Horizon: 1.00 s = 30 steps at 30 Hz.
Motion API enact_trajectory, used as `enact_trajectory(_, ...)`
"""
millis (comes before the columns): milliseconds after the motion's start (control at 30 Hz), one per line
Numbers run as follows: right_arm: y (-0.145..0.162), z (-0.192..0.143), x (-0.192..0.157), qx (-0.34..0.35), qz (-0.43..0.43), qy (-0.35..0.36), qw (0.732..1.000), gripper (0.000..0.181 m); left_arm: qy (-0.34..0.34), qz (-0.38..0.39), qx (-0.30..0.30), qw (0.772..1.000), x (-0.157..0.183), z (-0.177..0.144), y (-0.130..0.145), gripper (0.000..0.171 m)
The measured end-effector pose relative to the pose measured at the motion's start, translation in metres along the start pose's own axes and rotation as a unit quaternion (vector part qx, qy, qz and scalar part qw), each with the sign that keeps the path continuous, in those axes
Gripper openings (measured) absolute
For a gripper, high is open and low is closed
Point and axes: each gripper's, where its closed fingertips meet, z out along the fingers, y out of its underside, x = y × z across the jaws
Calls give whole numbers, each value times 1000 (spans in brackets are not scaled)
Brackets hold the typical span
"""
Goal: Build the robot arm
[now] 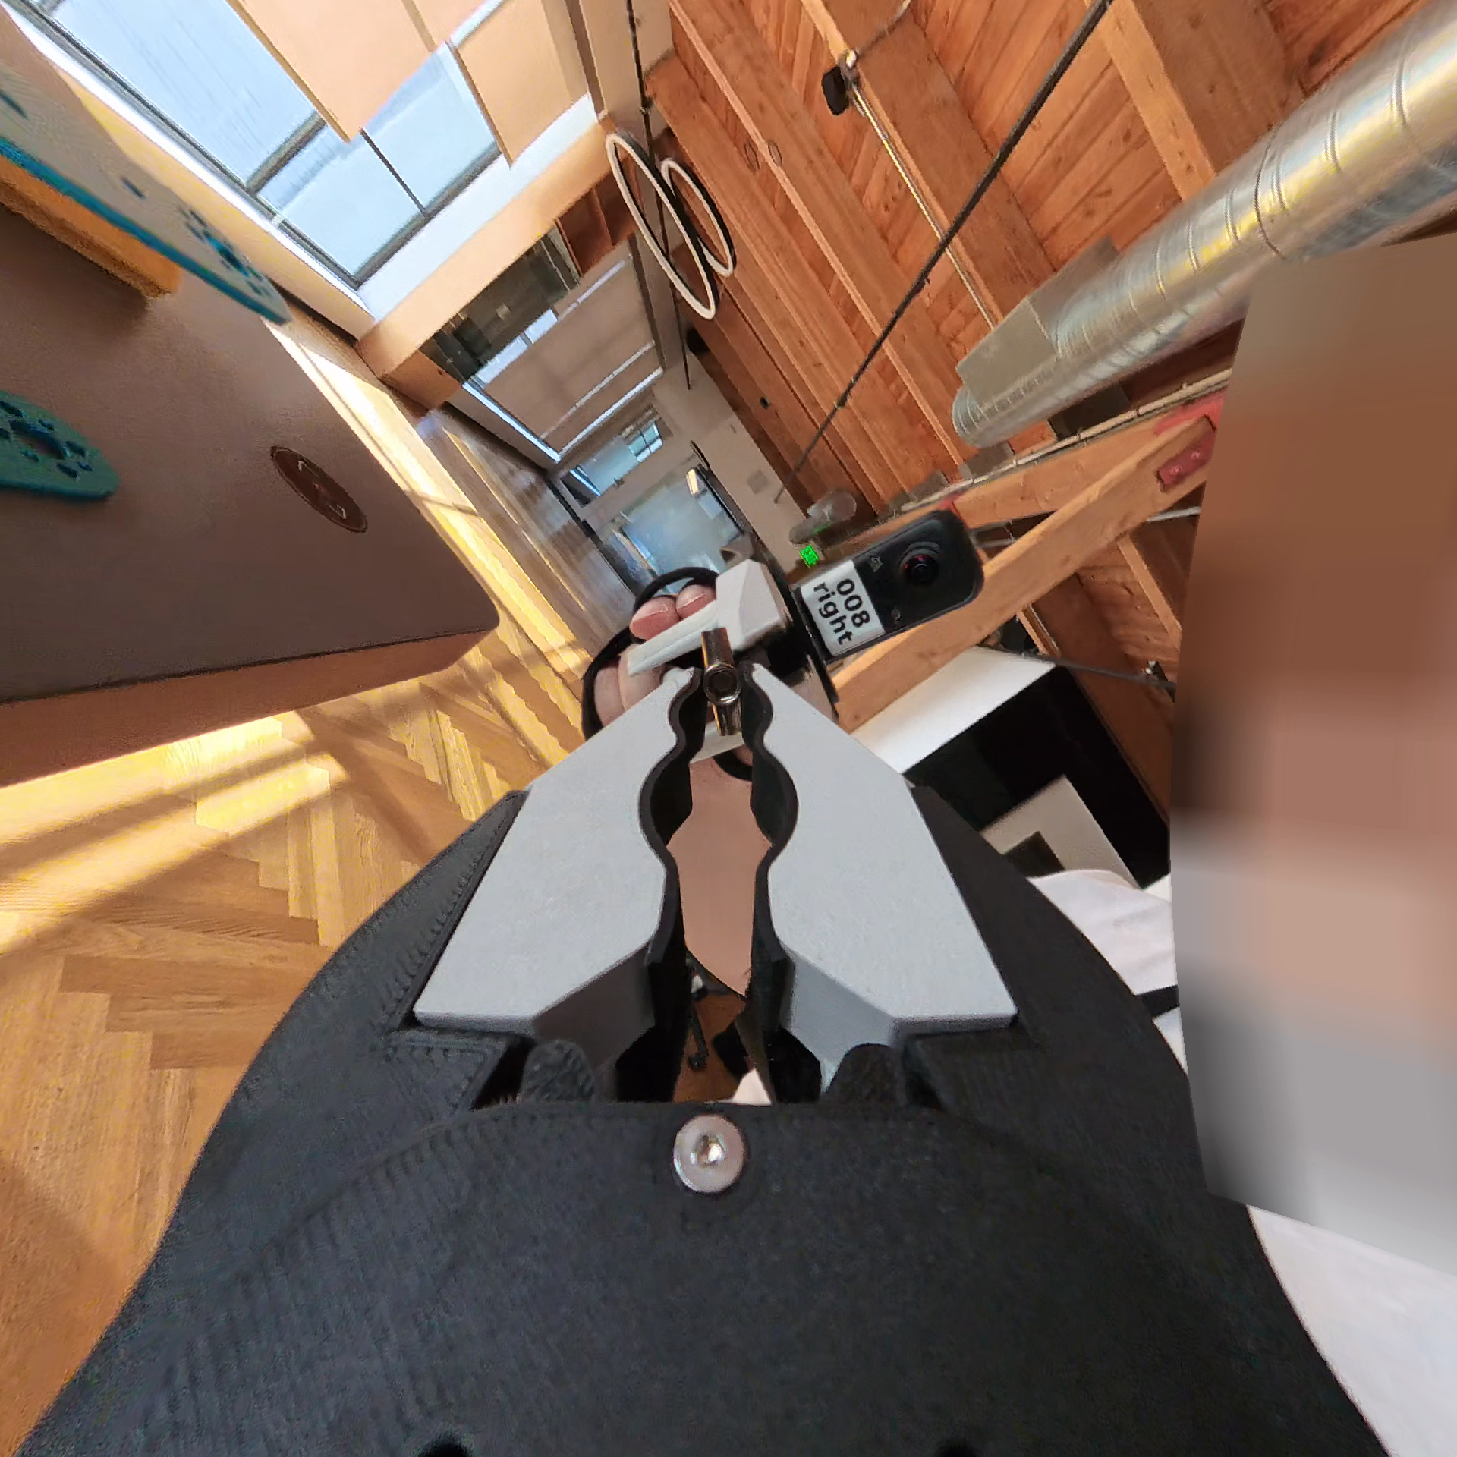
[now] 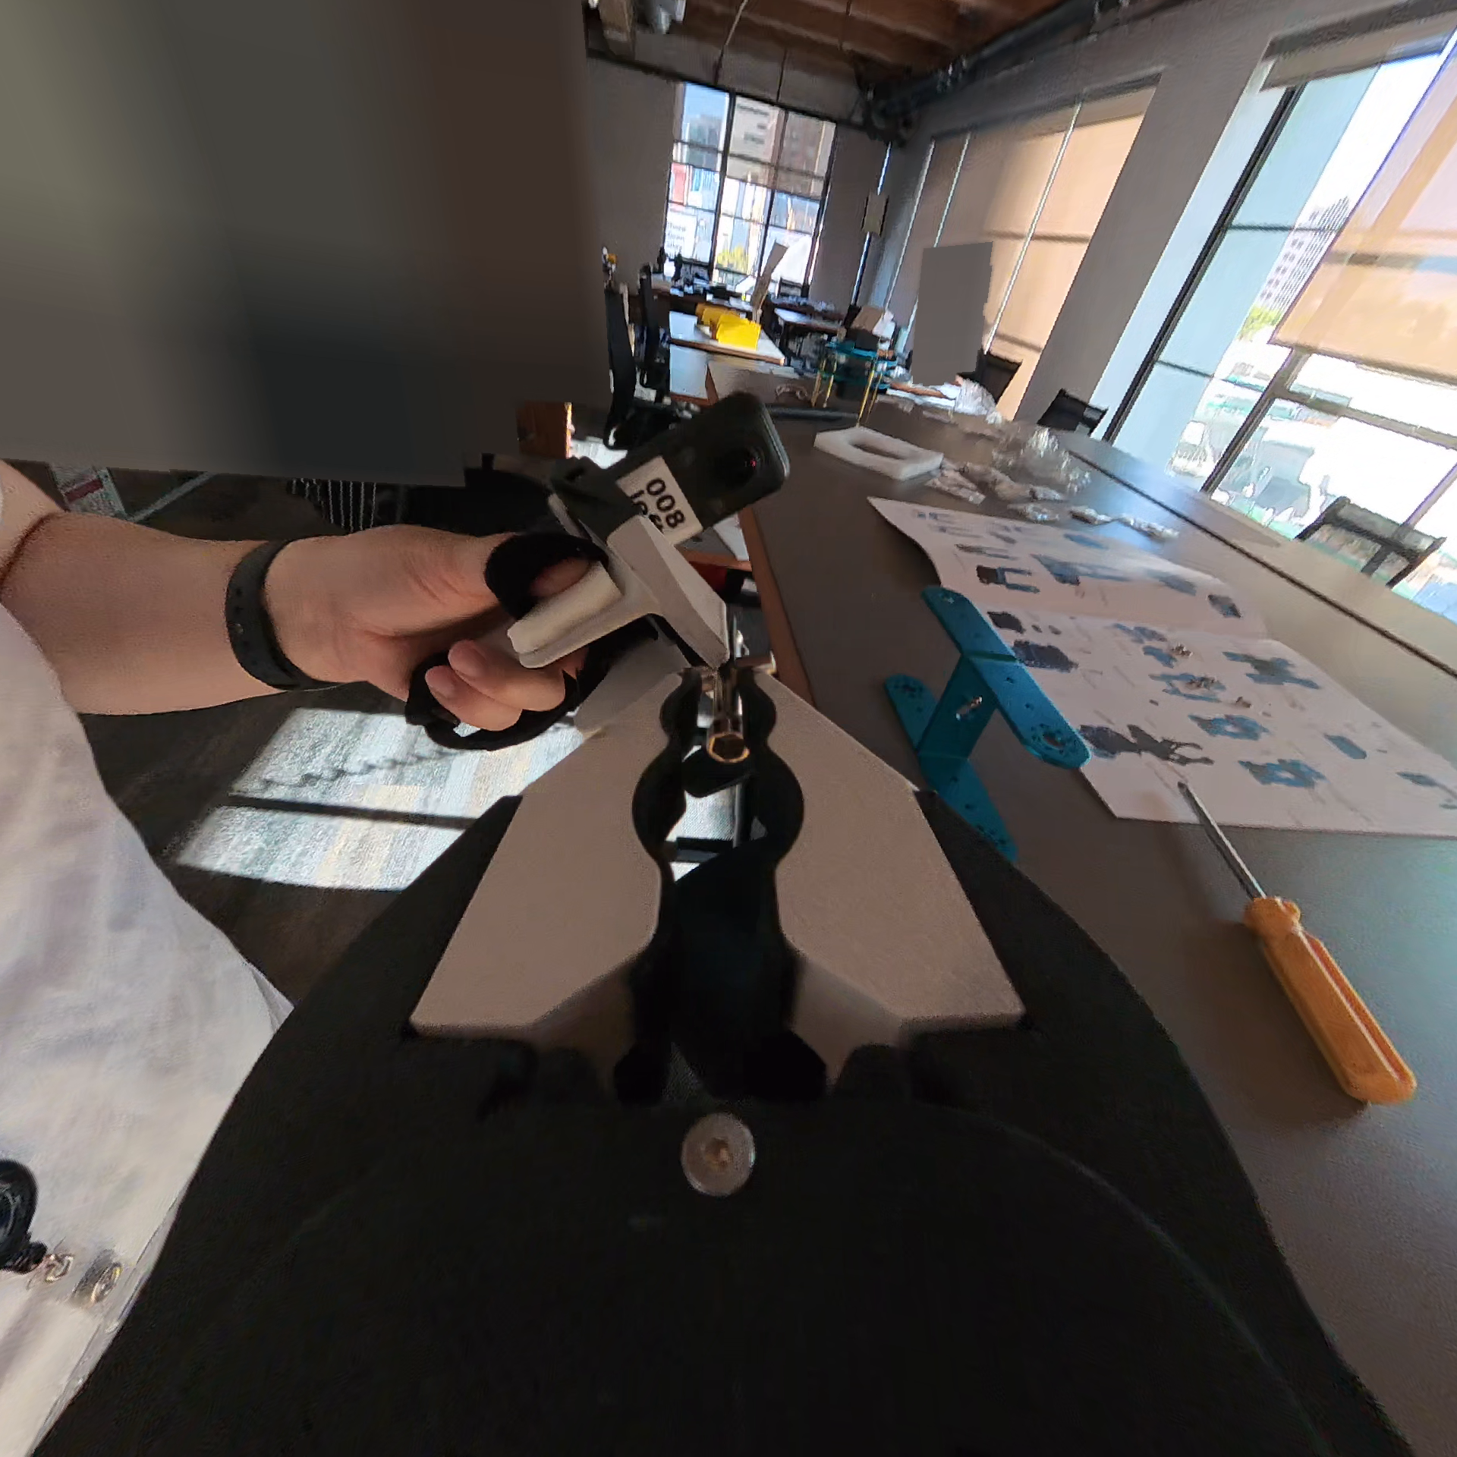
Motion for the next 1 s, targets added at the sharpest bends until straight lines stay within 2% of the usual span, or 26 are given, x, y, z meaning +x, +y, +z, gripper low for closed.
enact_trajectory(133, -5, 13, 7, 3, -75, 49, 996, 13, 35, -14, -26, 999, 6, -8, -12, 6)
enact_trajectory(267, -17, 30, 10, 35, -81, 59, 994, 11, 64, -33, -34, 997, 10, -20, -27, 6)
enact_trajectory(500, -14, 59, 21, 31, -98, 101, 990, 9, 96, -63, -46, 992, 1, -40, -45, 6)
enact_trajectory(700, -5, 63, 19, 0, -94, 114, 989, 10, 114, -85, -63, 988, -3, -45, -42, 6)
enact_trajectory(800, -7, 57, 14, 8, -97, 122, 988, 10, 125, -79, -85, 985, 1, -42, -36, 6)
enact_trajectory(900, -14, 44, 9, 32, -88, 134, 987, 9, 79, 2, -127, 989, -1, -46, -35, 33)
enact_trajectory(967, -13, 29, 12, 30, -76, 146, 986, 9, 21, 117, -133, 984, -4, -57, -57, 33)
enact_trajectory(1000, -13, 20, 15, 31, -74, 154, 985, 9, -23, 187, -131, 973, -8, -62, -75, 33)
